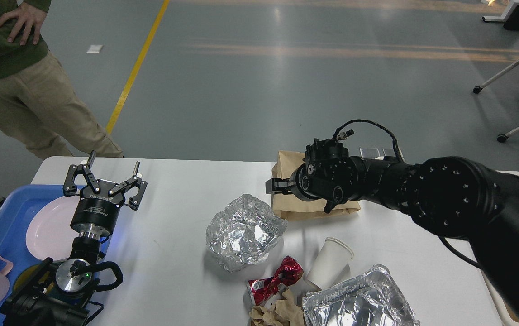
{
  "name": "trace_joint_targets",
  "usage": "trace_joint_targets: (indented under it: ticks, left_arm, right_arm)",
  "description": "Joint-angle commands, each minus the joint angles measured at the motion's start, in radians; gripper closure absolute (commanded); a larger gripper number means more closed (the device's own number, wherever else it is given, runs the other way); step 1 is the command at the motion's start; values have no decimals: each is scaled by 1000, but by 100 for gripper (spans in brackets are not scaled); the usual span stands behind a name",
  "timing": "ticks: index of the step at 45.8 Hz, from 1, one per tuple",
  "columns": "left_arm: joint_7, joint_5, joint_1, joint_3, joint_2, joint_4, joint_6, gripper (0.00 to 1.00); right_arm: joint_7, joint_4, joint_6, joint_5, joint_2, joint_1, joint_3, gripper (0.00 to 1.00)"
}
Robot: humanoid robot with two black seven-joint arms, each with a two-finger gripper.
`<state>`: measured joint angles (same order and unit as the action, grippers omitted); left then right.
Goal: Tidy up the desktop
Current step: 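Move the right gripper over the flat brown paper bag on the table, then grasp the flat brown paper bag's edge with the right gripper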
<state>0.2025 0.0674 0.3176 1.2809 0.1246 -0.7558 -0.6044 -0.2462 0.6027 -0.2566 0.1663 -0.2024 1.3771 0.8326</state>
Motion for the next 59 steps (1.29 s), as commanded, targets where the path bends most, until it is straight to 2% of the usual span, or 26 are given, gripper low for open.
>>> trace_joint_targets:
  ticks: [1, 8, 13, 18, 23, 30, 36, 54, 59]
  left_arm:
    - [0, 0, 0, 0, 0, 0, 0, 4]
    - [0, 0, 0, 0, 0, 0, 0, 4]
    - [0, 0, 0, 0, 1, 0, 0, 4]
    - [0, 0, 0, 0, 1, 0, 0, 4]
    - [0, 0, 0, 0, 1, 0, 0, 4]
    - [0, 0, 0, 0, 1, 0, 0, 4]
    - [0, 0, 0, 0, 1, 0, 0, 4]
    - [0, 0, 0, 0, 0, 0, 0, 4]
    - [0, 0, 0, 0, 0, 1, 0, 4]
  right_arm:
    - [-1, 0, 28, -13, 3, -23, -41, 2]
    - [-22, -32, -3, -69, 8, -24, -154, 1]
    - [-45, -41, -55, -279, 66, -36, -178, 1]
    - [-47, -47, -56, -468, 109, -81, -176, 3]
    - [-45, -49, -33, -550, 126, -119, -188, 4]
    - [-45, -63, 19, -579, 159, -154, -240, 5]
    - [-44, -84, 135, -597, 175, -205, -314, 6]
    - [-42, -136, 169, -599, 167, -283, -431, 6]
    - [-38, -169, 174, -597, 161, -314, -469, 10]
